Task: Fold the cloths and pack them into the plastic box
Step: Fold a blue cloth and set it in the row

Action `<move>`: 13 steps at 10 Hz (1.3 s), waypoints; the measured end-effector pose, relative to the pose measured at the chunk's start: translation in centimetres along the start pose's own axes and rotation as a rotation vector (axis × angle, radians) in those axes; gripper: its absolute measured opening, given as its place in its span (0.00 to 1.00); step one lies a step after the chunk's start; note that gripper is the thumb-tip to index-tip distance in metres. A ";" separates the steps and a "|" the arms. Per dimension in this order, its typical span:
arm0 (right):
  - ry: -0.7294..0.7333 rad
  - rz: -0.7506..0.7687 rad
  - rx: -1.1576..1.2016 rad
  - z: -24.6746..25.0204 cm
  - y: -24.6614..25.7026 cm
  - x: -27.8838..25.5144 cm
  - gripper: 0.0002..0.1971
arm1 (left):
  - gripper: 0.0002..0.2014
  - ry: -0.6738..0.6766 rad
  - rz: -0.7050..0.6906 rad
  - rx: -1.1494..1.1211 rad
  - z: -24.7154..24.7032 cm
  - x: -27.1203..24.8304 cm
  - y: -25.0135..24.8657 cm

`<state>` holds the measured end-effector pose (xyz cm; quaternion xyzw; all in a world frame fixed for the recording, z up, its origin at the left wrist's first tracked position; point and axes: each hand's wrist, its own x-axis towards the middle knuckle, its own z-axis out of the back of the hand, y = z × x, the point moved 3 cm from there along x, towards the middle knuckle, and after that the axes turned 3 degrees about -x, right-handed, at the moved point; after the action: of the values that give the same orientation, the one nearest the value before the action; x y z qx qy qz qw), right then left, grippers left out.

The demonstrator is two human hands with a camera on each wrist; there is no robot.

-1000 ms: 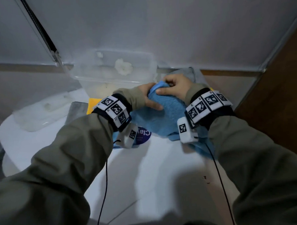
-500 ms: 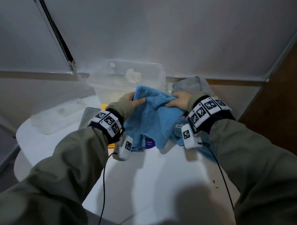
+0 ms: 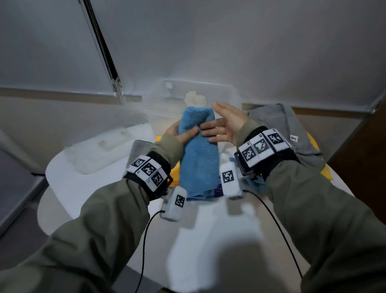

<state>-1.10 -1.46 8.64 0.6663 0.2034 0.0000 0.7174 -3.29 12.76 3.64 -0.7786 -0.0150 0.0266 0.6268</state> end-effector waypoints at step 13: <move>-0.427 -0.321 -0.830 5.8 -15.4 6.9 0.26 | 0.50 0.707 0.463 1.771 0.5 4.6 12.2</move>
<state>2.73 -6.89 -7.95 0.2695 0.1346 -0.1661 0.9390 1.19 10.88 -8.45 0.0261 0.3520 -0.0843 0.9318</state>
